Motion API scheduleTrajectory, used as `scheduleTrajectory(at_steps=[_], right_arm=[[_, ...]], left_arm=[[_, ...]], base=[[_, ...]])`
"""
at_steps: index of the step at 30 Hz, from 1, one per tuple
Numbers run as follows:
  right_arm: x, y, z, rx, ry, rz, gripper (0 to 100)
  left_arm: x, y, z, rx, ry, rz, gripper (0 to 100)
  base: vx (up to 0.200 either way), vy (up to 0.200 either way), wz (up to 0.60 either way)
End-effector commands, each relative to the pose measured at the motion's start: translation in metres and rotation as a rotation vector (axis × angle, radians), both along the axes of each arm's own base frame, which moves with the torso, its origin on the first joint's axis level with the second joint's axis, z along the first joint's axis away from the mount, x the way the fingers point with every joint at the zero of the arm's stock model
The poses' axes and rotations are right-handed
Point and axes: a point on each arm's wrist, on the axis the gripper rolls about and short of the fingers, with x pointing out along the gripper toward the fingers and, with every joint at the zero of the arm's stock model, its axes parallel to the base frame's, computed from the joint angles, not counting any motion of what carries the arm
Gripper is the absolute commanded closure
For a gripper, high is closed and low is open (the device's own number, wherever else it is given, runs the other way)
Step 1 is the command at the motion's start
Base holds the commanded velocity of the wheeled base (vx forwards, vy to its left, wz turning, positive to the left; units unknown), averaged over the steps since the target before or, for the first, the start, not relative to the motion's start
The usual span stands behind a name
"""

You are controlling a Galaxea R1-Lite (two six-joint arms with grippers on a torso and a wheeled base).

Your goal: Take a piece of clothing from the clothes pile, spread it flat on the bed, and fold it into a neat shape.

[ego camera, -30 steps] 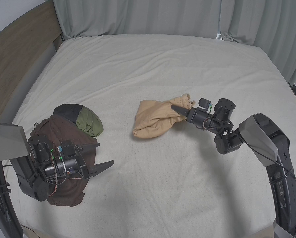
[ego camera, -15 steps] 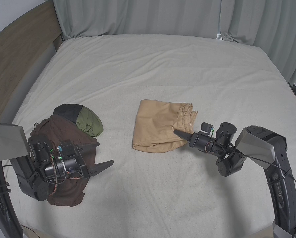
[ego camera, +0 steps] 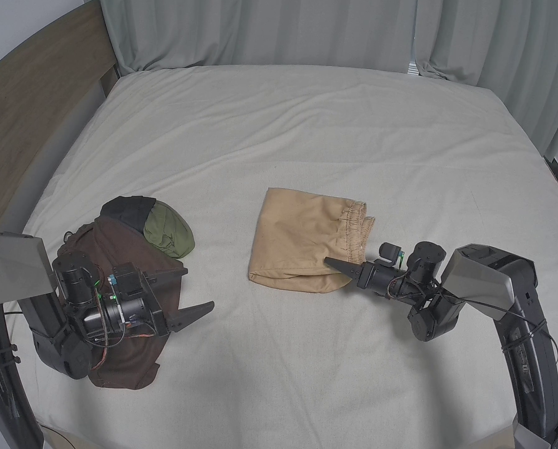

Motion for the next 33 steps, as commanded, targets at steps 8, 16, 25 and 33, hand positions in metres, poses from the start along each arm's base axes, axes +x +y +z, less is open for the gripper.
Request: scheduleTrajectory(at_steps=[8,16,25,33], right_arm=[[-0.046,-0.010,0.013,-0.066,0.057,0.008,0],[-0.095,-0.013,0.026,-0.166,0.070,0.051,0],[-0.112,0.000,0.077,-0.113,-0.008,0.105,0],[-0.082,0.013,0.110,0.013,-0.067,0.101,0]], left_arm=[[0.000,0.000,0.002,-0.001,-0.008,0.001,0],[0.001,0.000,0.001,-0.001,-0.008,0.001,0],[0.001,0.000,0.001,-0.002,-0.005,0.002,0],[0.002,0.000,0.003,-0.003,-0.013,0.000,0]], base=[[0.000,0.000,0.00],[0.000,0.000,0.00],[0.000,0.000,0.00],[0.000,0.000,0.00]])
